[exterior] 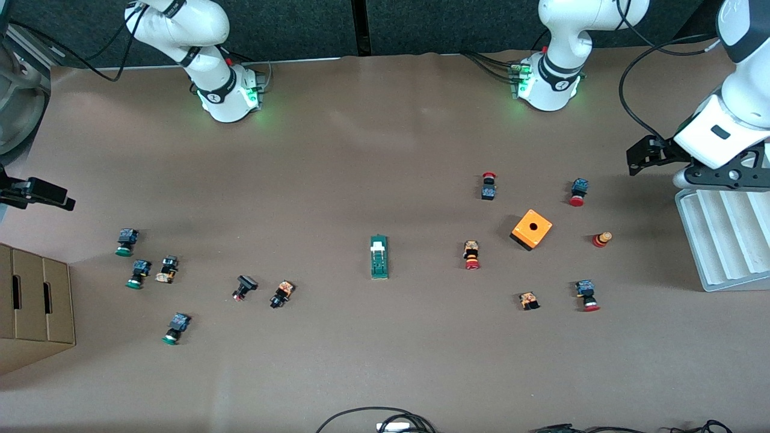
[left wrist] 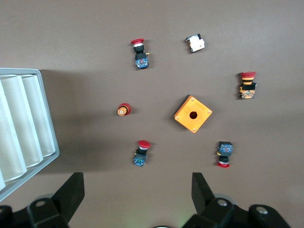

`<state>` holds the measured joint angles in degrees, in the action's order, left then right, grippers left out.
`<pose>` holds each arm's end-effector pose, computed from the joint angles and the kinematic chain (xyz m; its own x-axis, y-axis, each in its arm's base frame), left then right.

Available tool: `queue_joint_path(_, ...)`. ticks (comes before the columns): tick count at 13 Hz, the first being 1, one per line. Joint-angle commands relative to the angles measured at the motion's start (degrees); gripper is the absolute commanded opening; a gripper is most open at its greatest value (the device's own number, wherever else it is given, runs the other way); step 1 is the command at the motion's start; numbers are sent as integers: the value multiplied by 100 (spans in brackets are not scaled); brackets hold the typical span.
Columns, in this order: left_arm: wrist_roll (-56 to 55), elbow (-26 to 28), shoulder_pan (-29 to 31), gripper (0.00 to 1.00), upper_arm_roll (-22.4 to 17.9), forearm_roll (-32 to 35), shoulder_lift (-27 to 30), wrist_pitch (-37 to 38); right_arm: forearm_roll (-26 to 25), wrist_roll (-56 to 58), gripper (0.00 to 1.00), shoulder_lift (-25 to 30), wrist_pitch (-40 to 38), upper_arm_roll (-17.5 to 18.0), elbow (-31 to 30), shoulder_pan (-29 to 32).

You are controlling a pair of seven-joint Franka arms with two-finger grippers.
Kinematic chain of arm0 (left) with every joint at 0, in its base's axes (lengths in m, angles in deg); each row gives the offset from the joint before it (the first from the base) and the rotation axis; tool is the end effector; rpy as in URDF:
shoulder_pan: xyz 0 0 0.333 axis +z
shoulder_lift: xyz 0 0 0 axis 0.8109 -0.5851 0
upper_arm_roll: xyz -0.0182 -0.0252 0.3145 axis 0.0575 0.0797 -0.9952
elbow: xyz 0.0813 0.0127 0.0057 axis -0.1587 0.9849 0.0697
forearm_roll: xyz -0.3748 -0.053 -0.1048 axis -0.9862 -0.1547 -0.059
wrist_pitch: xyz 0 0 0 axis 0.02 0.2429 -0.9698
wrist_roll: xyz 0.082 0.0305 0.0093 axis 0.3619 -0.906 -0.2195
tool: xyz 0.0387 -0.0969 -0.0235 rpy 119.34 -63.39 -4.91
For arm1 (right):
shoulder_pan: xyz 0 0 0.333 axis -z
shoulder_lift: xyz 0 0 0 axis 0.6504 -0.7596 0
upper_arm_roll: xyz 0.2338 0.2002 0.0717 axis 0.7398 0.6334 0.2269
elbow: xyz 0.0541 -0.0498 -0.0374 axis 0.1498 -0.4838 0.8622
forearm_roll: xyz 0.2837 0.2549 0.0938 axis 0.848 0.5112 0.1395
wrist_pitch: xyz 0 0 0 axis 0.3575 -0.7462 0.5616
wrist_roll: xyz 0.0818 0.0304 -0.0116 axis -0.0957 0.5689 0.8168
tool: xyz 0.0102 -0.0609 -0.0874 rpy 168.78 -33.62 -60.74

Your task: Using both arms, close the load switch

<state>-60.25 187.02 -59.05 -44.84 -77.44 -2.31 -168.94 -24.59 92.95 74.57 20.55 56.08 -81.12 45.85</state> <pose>0.5324 -0.0431 0.5948 0.9940 -0.0894 -0.0624 -0.0926 -0.9944 -0.0502 0.5569 -0.1095 0.5901 0.9946 -0.0957 -0.0392 -0.0967 -0.9950 -0.0244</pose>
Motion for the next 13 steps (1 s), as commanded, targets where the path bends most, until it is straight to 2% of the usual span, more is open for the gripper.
queue_joint_path(1,-124,-163,64,100,-94,-249,-156,-44,-123,38,100,3,36,15,-1,-1)
queue_joint_path(9,-107,-242,91,100,-174,-242,-262,-36,-132,47,100,3,62,24,16,-10)
queue_joint_path(13,-132,-233,56,100,-156,136,-332,148,-114,47,100,3,62,24,16,-18)
